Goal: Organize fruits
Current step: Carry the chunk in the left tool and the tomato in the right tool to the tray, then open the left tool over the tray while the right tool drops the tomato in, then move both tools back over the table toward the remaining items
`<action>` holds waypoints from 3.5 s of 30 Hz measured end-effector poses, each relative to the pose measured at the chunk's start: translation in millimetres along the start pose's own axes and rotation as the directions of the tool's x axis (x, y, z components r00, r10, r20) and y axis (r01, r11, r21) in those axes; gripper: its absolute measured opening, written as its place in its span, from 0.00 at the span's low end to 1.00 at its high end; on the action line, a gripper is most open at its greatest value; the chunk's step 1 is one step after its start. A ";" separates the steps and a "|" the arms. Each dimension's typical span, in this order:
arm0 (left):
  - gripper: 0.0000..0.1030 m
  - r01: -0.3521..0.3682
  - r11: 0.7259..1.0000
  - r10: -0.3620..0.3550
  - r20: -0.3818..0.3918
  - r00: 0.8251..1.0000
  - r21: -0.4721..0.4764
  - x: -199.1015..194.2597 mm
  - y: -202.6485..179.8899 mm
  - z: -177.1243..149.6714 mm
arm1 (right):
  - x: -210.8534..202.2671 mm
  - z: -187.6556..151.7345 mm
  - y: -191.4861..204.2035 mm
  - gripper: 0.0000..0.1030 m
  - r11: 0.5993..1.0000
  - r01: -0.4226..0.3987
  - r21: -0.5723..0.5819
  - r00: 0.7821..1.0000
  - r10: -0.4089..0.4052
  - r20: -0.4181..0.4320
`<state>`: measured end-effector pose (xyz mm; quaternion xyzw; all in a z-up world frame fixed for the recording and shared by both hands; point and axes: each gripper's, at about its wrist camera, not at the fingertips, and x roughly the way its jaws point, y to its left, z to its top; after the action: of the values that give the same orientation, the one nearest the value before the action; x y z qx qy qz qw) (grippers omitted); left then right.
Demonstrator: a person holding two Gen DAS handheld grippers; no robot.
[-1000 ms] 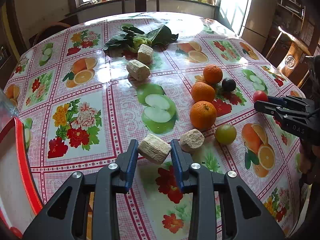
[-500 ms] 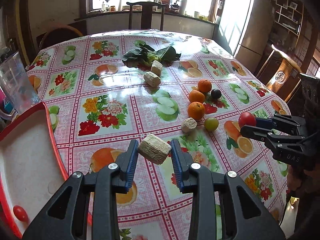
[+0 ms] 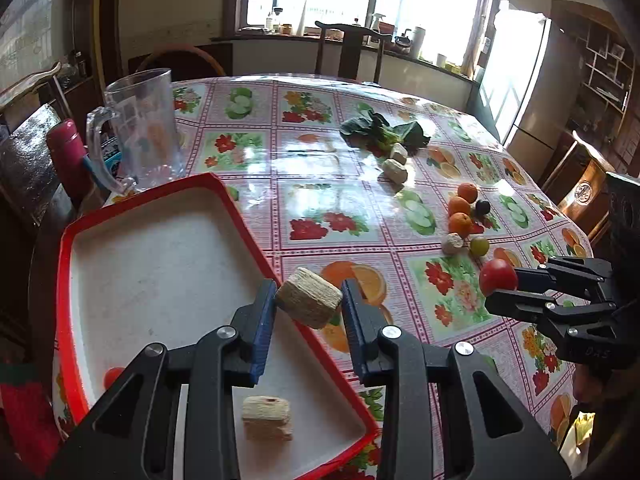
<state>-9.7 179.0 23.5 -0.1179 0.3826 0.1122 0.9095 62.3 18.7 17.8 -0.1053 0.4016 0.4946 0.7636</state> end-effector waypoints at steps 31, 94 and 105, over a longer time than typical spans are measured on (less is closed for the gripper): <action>0.29 -0.107 0.975 0.082 -0.135 0.987 -0.196 43.4 129.0 -14.3 | 153.5 43.3 109.4 0.30 0.980 -0.130 -0.149 0.974 0.098 -0.204; 0.72 0.165 0.974 -0.186 -0.131 0.974 -0.153 35.0 58.6 50.3 | 25.3 20.1 -50.5 0.74 0.932 0.125 0.341 0.987 -0.082 -0.138; 0.72 0.339 0.940 -0.313 -0.303 0.900 0.036 19.2 37.6 97.8 | -52.8 6.3 -30.3 0.74 0.709 0.378 0.596 0.924 -0.329 -0.194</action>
<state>57.8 246.1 71.3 -0.1553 0.4926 -0.0775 0.8528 81.0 -28.1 52.7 0.0599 0.5421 0.1742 0.8198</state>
